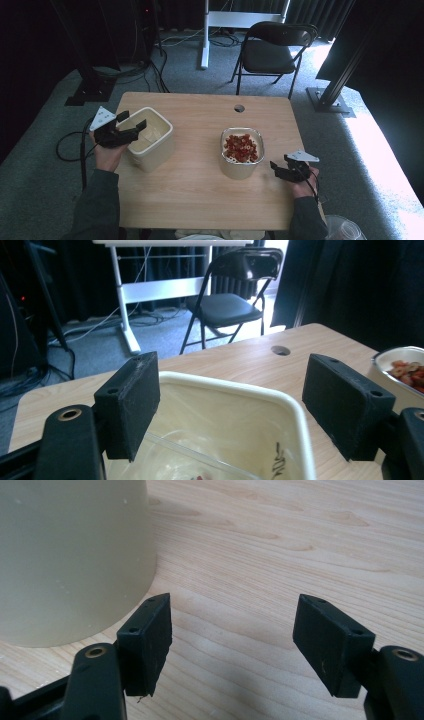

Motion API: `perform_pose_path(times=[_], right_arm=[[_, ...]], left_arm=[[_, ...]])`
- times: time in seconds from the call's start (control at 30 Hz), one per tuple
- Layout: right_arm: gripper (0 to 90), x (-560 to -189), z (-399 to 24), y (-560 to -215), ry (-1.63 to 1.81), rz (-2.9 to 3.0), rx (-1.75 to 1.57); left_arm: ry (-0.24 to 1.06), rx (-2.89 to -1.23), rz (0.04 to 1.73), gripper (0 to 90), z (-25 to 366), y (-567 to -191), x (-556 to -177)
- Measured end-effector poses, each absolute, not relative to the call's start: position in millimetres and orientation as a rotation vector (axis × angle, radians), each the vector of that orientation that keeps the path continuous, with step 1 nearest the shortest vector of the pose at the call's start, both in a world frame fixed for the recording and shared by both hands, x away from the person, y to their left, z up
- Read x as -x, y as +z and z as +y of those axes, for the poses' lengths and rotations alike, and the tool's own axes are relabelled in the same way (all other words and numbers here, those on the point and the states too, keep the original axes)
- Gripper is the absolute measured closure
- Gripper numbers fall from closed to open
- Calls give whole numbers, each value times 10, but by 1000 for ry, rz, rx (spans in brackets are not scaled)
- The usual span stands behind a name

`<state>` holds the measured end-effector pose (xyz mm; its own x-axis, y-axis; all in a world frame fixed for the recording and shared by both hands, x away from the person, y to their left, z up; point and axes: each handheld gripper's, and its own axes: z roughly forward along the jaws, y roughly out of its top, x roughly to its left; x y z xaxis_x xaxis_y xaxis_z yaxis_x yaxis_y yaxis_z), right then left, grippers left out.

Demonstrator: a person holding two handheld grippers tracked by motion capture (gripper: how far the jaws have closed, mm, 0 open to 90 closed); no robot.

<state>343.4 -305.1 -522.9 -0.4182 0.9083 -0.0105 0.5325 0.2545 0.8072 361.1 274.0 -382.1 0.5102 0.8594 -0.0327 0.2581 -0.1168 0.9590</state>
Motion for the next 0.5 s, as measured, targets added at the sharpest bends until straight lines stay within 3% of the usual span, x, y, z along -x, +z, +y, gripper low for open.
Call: perform_pose_path(times=[0.5], right_arm=[[311,-3669,-2924,-5302,964,2065,-1316]], left_arm=[[685,-1650,884,253,2585,-3787,-3254]])
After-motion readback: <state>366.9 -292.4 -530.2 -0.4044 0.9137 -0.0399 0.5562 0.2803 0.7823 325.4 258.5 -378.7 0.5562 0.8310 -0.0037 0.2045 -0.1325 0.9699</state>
